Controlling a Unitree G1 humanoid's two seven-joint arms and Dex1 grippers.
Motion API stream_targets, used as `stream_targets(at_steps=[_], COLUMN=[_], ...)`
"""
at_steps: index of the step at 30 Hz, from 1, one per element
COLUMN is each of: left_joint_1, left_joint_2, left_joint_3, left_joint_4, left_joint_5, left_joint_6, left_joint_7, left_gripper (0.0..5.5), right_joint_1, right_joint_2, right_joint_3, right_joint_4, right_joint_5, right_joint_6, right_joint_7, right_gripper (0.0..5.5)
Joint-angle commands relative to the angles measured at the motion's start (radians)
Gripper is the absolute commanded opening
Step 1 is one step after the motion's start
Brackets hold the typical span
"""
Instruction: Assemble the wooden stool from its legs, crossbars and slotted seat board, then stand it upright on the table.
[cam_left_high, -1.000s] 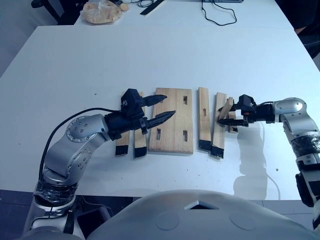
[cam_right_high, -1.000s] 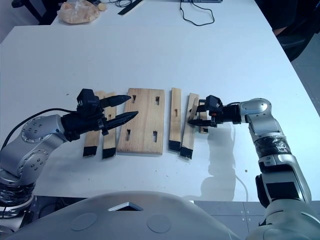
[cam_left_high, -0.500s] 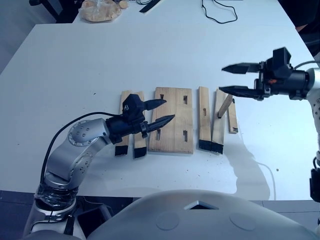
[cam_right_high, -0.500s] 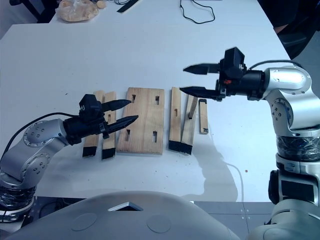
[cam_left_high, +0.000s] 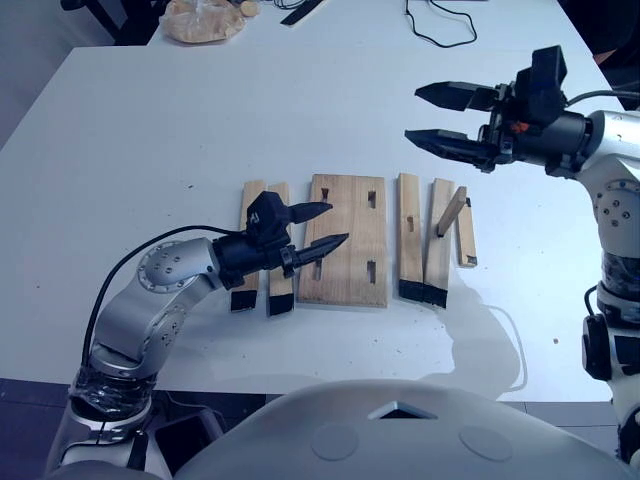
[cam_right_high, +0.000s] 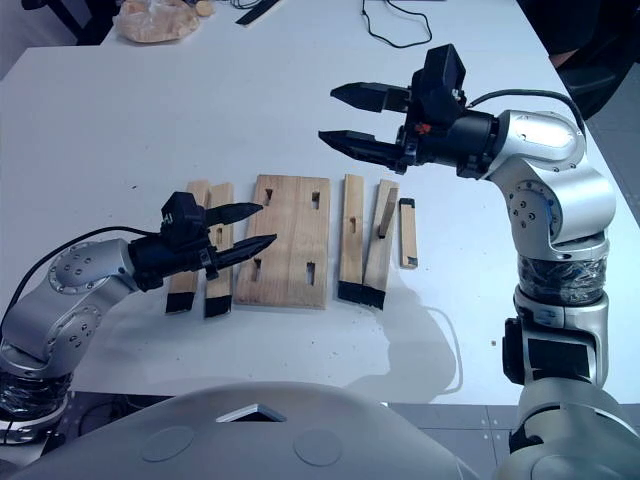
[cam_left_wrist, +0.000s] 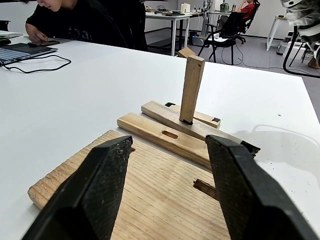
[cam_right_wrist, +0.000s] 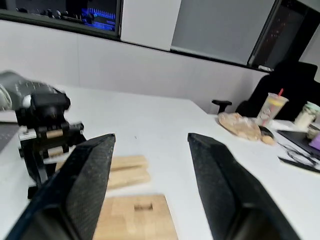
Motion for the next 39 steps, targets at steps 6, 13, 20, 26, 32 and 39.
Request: stream_targets(at_steps=[6,13,20,26,32,39], left_joint_1=[0.058,0.072,0.102,0.129,0.138,0.158], left_joint_2=[0.049,0.057,0.041,0.032,0.014,0.02], left_joint_3=[0.037,0.057,0.066,0.063,0.027,0.037], left_joint_4=[0.019,0.015,0.007,-0.002,0.029,0.047], left_joint_5=[0.034,0.032,0.044,0.052,0.087,0.097], left_joint_6=[-0.024,-0.024,-0.031,-0.04,-0.058,-0.069], left_joint_7=[-0.031,-0.044,-0.021,-0.006,0.003,-0.009], left_gripper=[2.72,2.72,2.72,2.72,2.72,2.72], right_joint_1=[0.225,0.203,0.172,0.516,0.632,0.61], right_joint_2=[0.032,0.049,-0.015,-0.231,-0.273,-0.303], right_joint_3=[0.134,0.031,-0.11,0.073,0.225,0.192], right_joint_4=[0.245,0.111,-0.199,-0.194,0.113,0.26], right_joint_5=[-0.203,-0.062,0.286,0.003,-0.315,-0.393], right_joint_6=[-0.189,-0.121,0.134,-0.014,-0.329,-0.482], right_joint_7=[0.036,-0.035,-0.095,0.146,0.248,0.236], right_gripper=[2.67,2.67,2.67,2.67,2.67,2.67])
